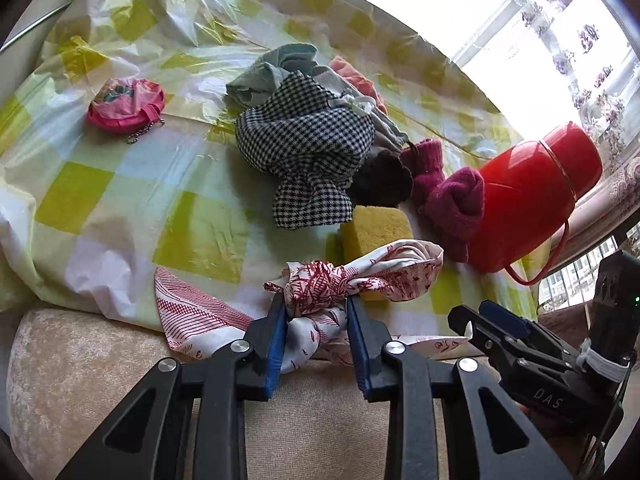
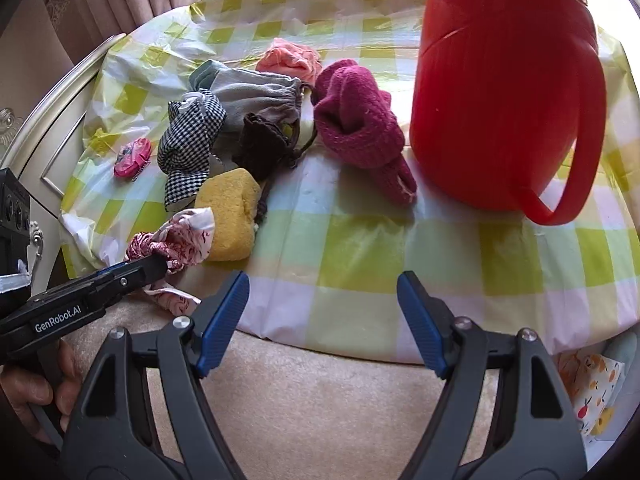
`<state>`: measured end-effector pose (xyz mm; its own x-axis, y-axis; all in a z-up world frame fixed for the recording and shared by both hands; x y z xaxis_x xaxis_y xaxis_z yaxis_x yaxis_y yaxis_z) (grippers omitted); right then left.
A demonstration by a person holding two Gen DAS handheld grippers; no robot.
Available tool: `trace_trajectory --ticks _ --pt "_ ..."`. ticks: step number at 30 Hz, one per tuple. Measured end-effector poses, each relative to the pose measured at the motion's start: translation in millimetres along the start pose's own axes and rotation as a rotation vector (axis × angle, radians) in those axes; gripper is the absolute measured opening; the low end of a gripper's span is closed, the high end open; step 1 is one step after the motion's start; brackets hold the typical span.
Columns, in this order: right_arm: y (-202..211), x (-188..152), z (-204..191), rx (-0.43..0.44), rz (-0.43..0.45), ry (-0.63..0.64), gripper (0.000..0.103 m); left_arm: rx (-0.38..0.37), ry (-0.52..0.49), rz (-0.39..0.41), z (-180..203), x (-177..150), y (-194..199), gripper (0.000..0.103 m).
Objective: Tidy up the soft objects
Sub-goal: 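Grasp the yellow sponge with the right tool, then carry the cloth and sponge into the white box and open both tools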
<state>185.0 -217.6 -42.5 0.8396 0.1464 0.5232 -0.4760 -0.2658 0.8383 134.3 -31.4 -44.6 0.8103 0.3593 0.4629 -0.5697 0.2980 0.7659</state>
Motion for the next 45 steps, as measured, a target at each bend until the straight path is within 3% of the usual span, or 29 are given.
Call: trace_trajectory --ticks 9,18,24,26,36,45 --pt "-16 7 -41 0.034 -0.012 0.082 0.079 0.022 0.138 0.143 -25 3 25 0.030" --pt "-43 21 -73 0.006 -0.033 0.154 0.079 0.029 0.167 0.174 -32 5 32 0.030" --pt "-63 25 -79 -0.030 -0.075 0.175 0.075 0.041 0.150 0.174 -28 5 32 0.030" --pt "-67 24 -79 -0.029 -0.094 0.177 0.054 0.051 0.142 0.176 -27 5 33 0.030" --pt "-40 21 -67 0.016 -0.014 0.129 0.052 0.103 0.056 0.190 -8 6 38 0.030" --pt "-9 9 -30 0.037 0.033 0.028 0.052 0.108 -0.020 0.187 24 0 39 0.030"
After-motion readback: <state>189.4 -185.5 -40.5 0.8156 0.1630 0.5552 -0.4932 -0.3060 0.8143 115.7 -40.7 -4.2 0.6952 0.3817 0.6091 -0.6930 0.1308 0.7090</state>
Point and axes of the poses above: each gripper's, at about its wrist camera, not at the fingertips, and y roughly against the way its jaws point, z to its right, x to its top, the point moved 4 cm from there along -y, roughly the way its jaws point, and after that the axes turned 1 degree about -y, right-handed, at the moved point
